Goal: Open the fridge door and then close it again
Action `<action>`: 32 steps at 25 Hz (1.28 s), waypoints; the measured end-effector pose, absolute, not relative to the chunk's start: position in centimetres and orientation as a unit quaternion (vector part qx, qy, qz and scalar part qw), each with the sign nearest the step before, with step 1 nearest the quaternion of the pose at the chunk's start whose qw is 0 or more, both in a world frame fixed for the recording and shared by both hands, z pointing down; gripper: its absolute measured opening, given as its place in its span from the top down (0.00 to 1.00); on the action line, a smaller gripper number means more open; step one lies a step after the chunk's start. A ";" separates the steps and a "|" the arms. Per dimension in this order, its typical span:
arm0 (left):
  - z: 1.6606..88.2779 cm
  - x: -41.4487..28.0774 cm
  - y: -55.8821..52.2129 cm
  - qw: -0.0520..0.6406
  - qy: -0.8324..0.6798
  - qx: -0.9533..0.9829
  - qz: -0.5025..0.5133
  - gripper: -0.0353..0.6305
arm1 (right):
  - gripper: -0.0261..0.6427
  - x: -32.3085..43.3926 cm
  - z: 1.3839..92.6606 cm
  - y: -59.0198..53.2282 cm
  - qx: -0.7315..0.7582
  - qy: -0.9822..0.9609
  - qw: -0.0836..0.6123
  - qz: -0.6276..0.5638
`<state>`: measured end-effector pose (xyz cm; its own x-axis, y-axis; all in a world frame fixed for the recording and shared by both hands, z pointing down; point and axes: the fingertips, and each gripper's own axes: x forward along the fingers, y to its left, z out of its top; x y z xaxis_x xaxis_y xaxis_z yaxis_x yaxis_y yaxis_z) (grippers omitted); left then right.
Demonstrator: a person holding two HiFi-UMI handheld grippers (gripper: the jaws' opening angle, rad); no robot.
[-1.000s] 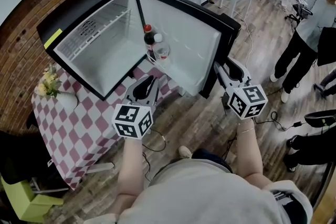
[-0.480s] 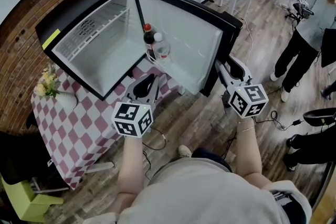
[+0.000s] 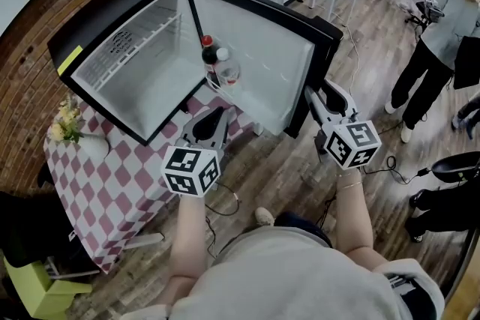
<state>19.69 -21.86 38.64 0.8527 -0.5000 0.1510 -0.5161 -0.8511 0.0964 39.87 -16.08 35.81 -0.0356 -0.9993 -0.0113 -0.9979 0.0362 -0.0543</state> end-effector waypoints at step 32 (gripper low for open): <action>39.1 17.1 -20.4 0.088 -0.281 0.954 0.058 0.91 | 0.73 37.2 35.7 -15.1 -0.692 0.721 0.016 -0.023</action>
<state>17.06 -20.35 39.05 0.8354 -0.5259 0.1601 -0.5463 -0.8267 0.1348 37.19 -15.05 35.72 -0.0404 -0.9992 0.0078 -0.9977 0.0399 -0.0554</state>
